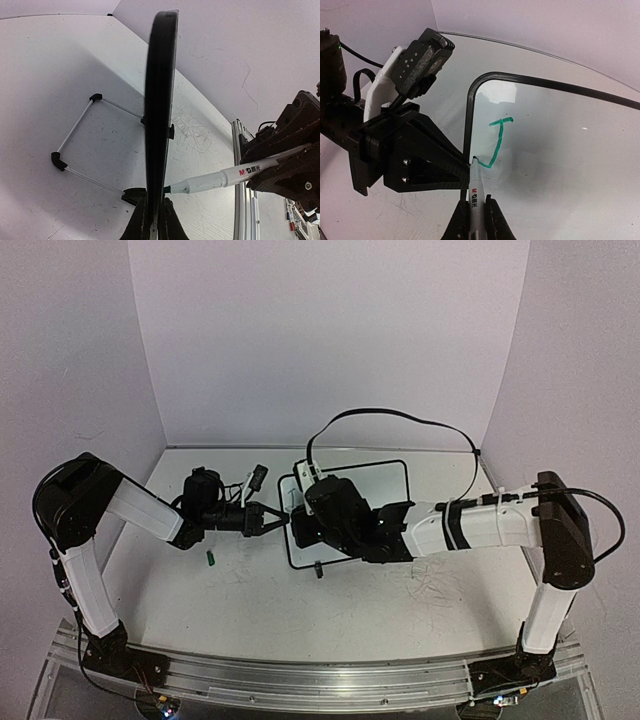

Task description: Write a sentence on the whiteboard

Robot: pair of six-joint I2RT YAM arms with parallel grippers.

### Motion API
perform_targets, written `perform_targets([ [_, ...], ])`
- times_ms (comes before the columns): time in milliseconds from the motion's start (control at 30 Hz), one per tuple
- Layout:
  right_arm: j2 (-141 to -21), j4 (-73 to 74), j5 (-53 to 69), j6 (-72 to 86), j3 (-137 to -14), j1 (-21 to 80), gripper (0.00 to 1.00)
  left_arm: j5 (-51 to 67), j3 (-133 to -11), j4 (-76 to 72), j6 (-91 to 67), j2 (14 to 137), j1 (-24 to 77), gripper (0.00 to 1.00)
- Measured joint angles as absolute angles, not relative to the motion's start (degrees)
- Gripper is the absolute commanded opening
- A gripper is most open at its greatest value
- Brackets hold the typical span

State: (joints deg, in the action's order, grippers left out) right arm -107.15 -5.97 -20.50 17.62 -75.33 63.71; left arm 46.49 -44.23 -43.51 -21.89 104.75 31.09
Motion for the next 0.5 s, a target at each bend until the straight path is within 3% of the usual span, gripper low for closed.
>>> perform_targets([
  [500, -101.12, -7.78, -21.83, 18.17, -69.1, 63.14, 0.0, 46.57, -44.23, -43.53, -21.45, 104.64, 31.35, 0.0],
])
